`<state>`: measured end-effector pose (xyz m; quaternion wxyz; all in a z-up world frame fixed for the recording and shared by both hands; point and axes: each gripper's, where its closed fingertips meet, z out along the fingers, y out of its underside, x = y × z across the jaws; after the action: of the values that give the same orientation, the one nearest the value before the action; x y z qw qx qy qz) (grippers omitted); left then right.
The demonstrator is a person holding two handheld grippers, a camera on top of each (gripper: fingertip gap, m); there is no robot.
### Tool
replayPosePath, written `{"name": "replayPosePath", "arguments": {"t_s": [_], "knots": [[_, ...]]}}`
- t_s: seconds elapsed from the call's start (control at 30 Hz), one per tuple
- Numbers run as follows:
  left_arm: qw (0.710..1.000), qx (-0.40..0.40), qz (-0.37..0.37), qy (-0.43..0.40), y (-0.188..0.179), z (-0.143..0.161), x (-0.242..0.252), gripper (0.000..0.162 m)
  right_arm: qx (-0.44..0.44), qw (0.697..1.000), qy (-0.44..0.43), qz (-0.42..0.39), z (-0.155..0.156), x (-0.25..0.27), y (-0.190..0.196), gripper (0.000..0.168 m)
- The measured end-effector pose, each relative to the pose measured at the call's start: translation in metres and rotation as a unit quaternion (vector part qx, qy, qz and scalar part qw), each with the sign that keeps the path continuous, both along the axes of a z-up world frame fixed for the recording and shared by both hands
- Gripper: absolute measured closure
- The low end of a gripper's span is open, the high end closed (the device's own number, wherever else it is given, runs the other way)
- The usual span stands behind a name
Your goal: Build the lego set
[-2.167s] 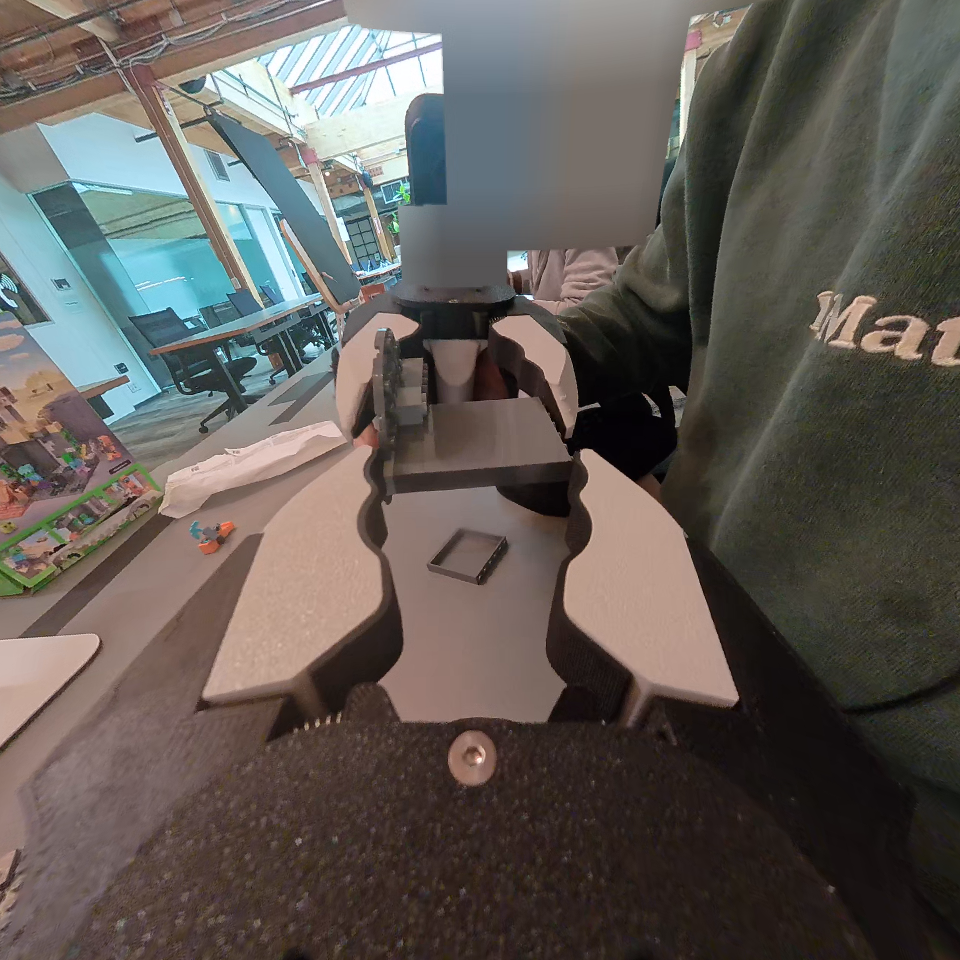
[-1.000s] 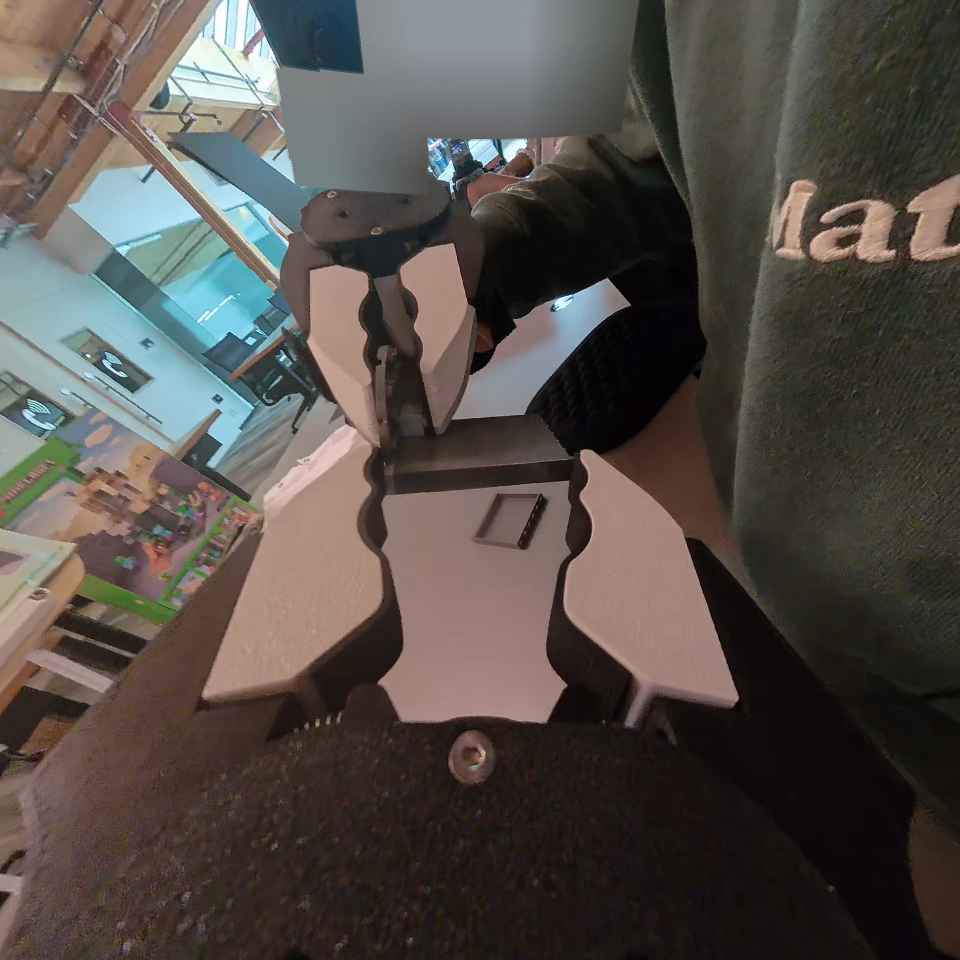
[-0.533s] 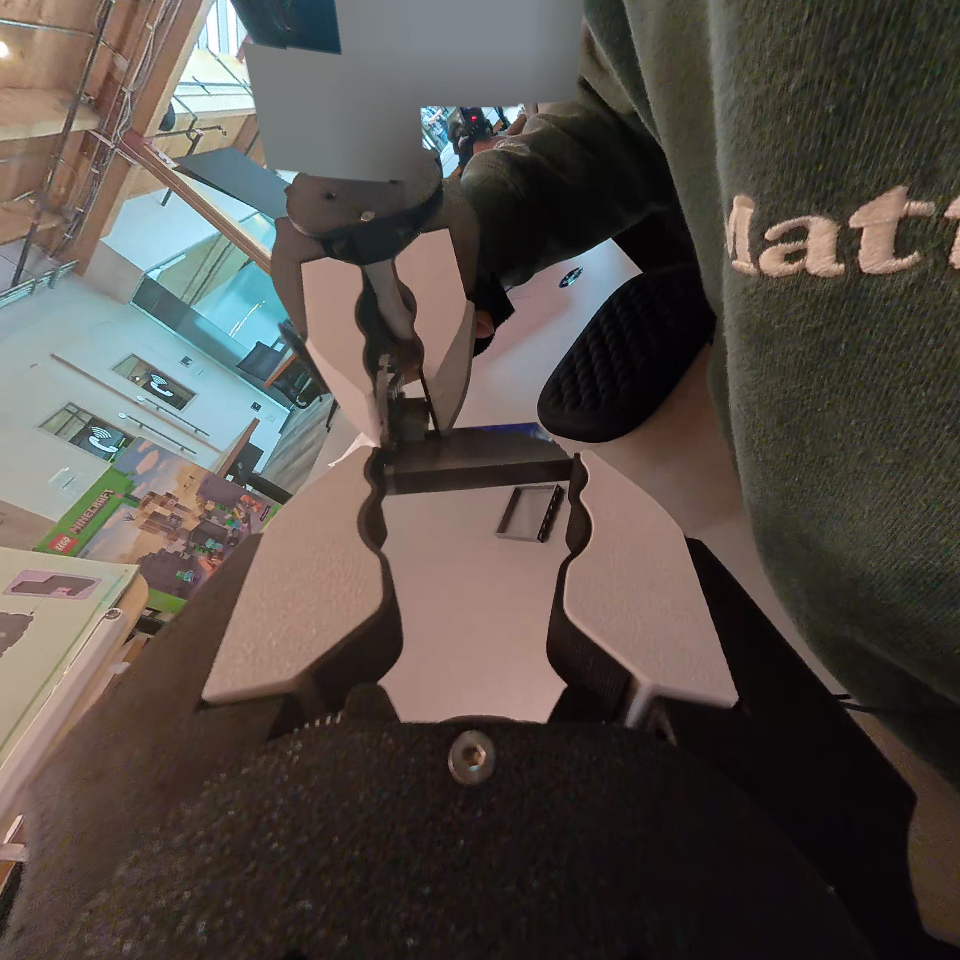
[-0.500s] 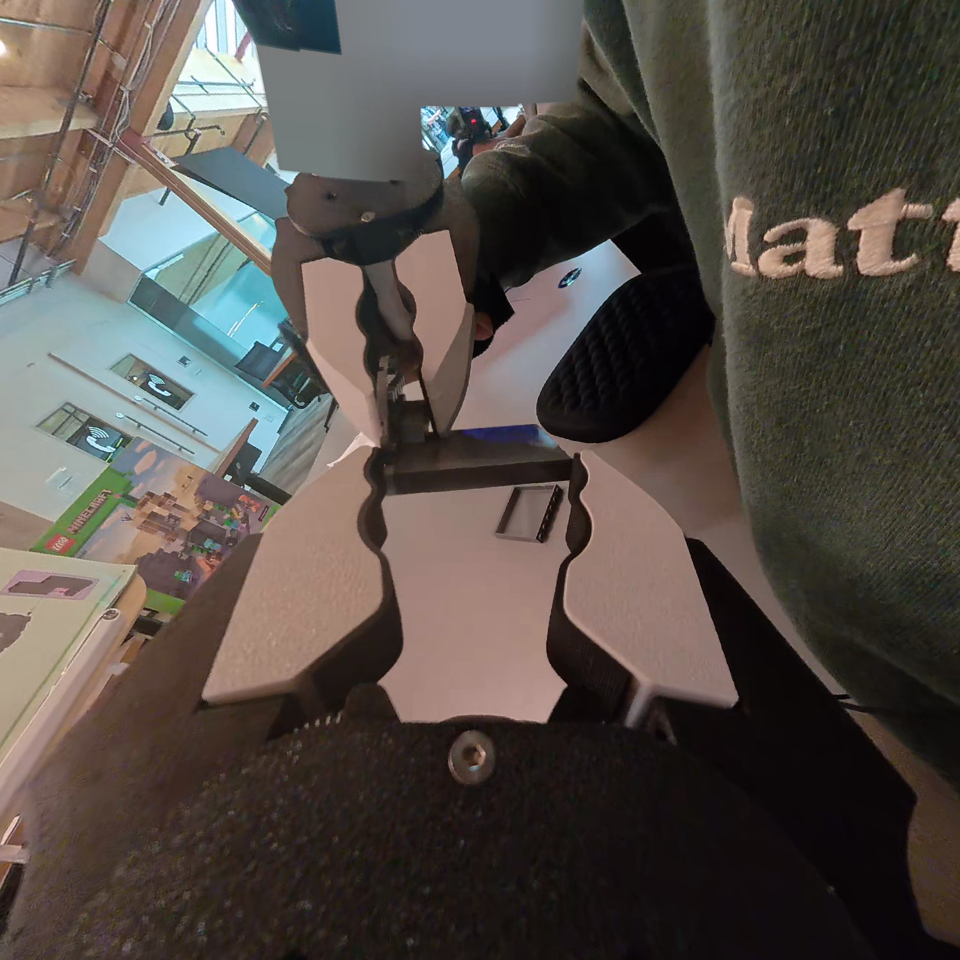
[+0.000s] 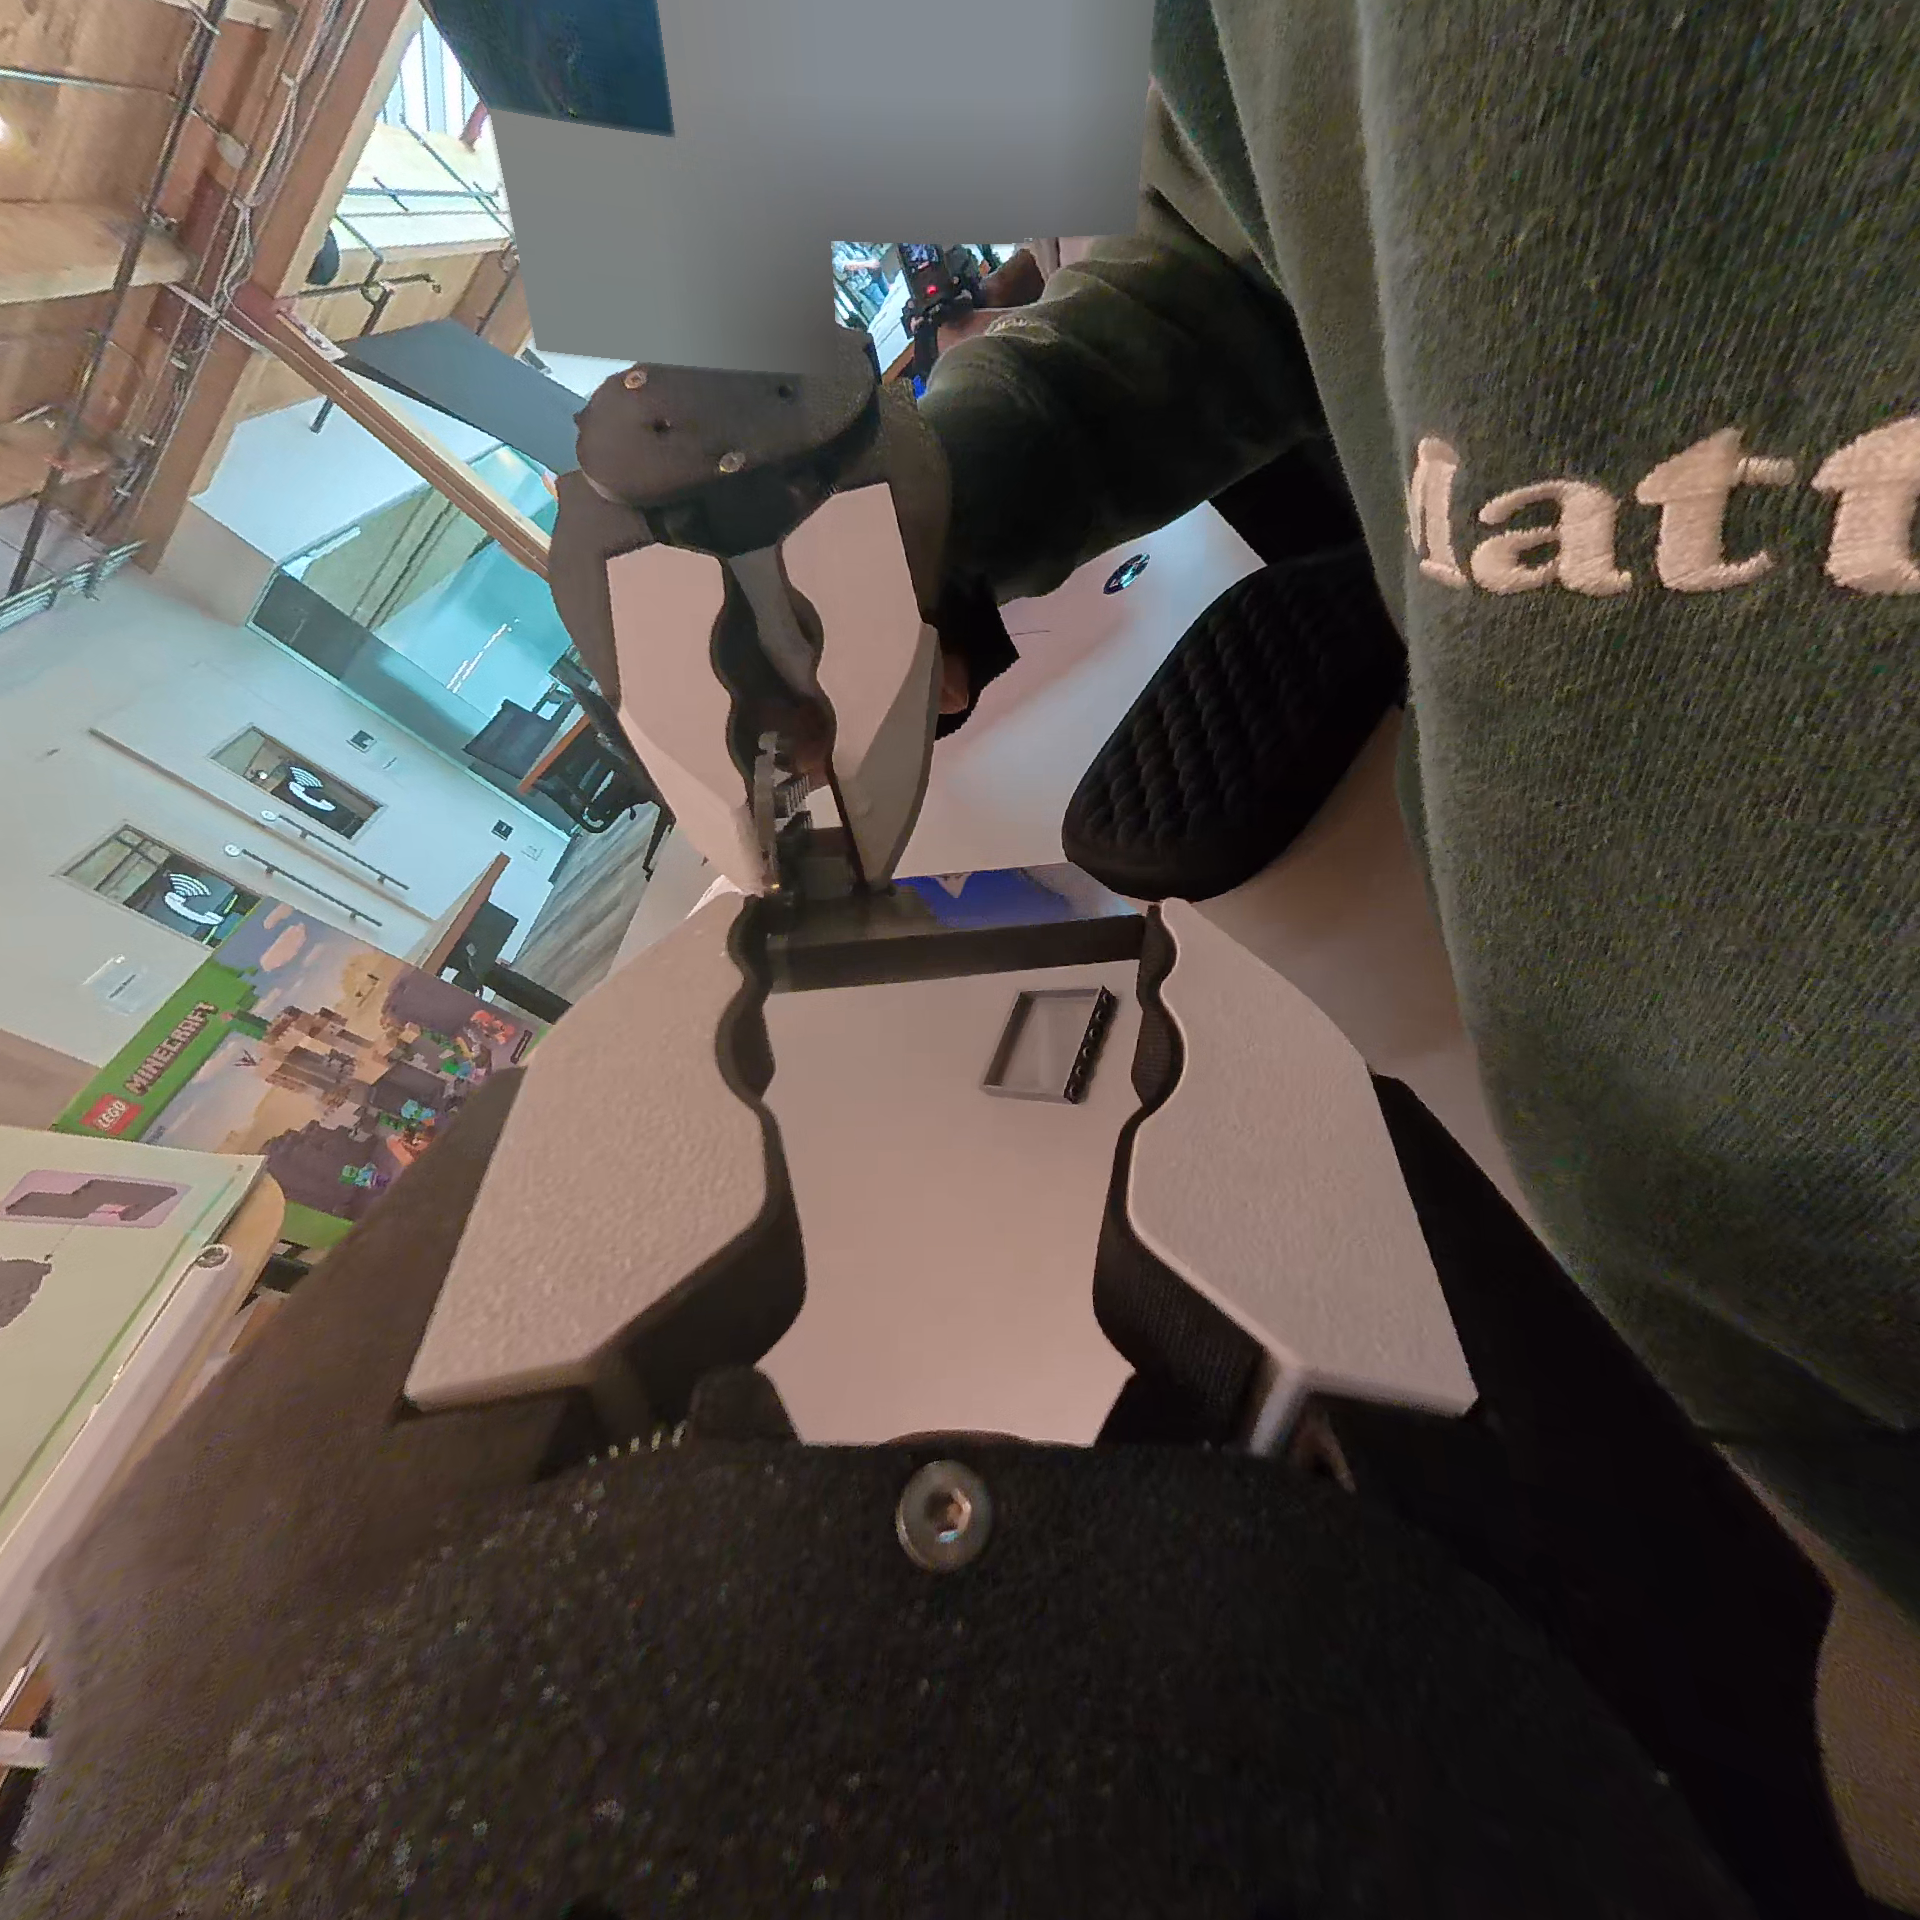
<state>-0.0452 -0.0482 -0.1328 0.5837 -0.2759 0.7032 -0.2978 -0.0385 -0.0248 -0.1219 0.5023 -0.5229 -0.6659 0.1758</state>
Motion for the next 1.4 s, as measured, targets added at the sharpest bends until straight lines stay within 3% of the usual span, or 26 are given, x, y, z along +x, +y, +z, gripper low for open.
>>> {"name": "replayPosePath", "arguments": {"t_s": [0.3, 0.37, 0.67, 0.83, 0.97, 1.4], "knots": [[1.0, -0.022, 0.001, -0.008, 0.004, 0.002, 0.0, 0.094, 0.004, 1.0, 0.012, -0.017, 0.003, 0.0, 0.003, 0.153], [0.999, -0.032, -0.001, -0.012, 0.004, 0.003, 0.0, 0.094, 0.007, 1.0, 0.017, -0.023, 0.005, 0.0, 0.005, 0.145], [0.999, -0.051, 0.001, -0.016, 0.009, 0.002, -0.001, 0.094, -0.023, 0.998, 0.047, -0.042, 0.011, 0.011, 0.011, 0.139], [0.999, -0.042, -0.002, -0.01, 0.007, -0.001, 0.002, 0.094, -0.045, 0.998, 0.032, -0.028, 0.0, 0.005, 0.009, 0.139], [1.0, -0.03, 0.002, -0.009, 0.006, -0.002, 0.002, 0.094, -0.053, 0.998, 0.03, -0.02, -0.003, 0.0, 0.007, 0.153], [1.0, -0.019, -0.003, -0.009, 0.002, -0.002, 0.001, 0.094, -0.052, 0.998, 0.035, -0.021, -0.003, -0.001, 0.005, 0.154]]}}
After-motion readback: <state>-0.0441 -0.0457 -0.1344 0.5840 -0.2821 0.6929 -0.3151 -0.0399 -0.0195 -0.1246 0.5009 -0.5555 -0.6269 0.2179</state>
